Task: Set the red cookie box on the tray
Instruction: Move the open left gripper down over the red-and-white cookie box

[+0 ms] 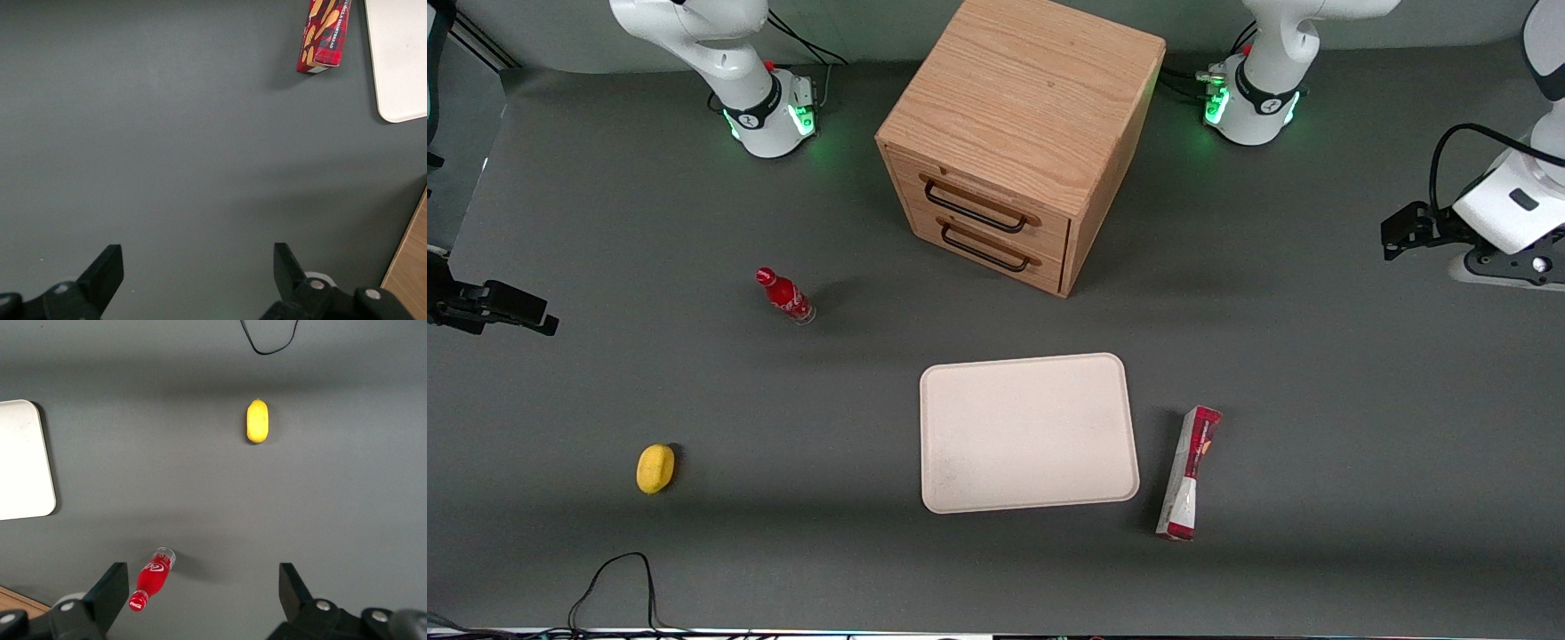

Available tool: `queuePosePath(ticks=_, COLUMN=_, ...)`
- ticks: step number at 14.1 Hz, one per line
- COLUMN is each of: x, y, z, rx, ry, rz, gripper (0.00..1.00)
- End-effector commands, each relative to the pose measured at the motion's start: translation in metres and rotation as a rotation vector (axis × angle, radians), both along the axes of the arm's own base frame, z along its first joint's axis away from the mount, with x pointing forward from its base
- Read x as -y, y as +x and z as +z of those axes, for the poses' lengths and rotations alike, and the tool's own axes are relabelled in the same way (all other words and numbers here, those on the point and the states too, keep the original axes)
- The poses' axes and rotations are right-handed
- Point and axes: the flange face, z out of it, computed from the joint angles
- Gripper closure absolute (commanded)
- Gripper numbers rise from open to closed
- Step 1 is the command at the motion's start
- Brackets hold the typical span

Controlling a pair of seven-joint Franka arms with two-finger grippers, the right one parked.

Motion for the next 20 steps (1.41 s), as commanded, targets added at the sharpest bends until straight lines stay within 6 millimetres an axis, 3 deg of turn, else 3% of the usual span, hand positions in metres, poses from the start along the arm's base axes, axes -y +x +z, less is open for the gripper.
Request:
queuePosePath(ticks=1, x=0.001, y=-0.002, z=0.001, rx=0.017, ry=0.012, rz=0.014, gripper=0.00)
queuePosePath(ticks=5, x=0.005, y=0.010, z=-0.020, rx=-0.008, ry=0.017, rz=-0.012, gripper=0.00)
queuePosePath(ticks=6, x=0.010, y=0.012, z=-0.027, rx=-0.028, ry=0.016, rz=-0.020, gripper=0.00)
queuePosePath(ticks=7, x=0.029, y=0.016, z=-0.035, rx=-0.034, ry=0.002, rz=-0.045, gripper=0.00)
queuePosePath(ticks=13, x=0.095, y=0.100, z=-0.082, rx=-0.058, ry=-0.158, rz=-0.053, gripper=0.00)
queuePosePath(ticks=15, x=0.134, y=0.121, z=-0.115, rx=-0.080, ry=-0.139, rz=-0.092, gripper=0.00)
queuePosePath(ticks=20, x=0.182, y=0.166, z=-0.192, rx=0.014, ry=-0.137, rz=-0.076, gripper=0.00)
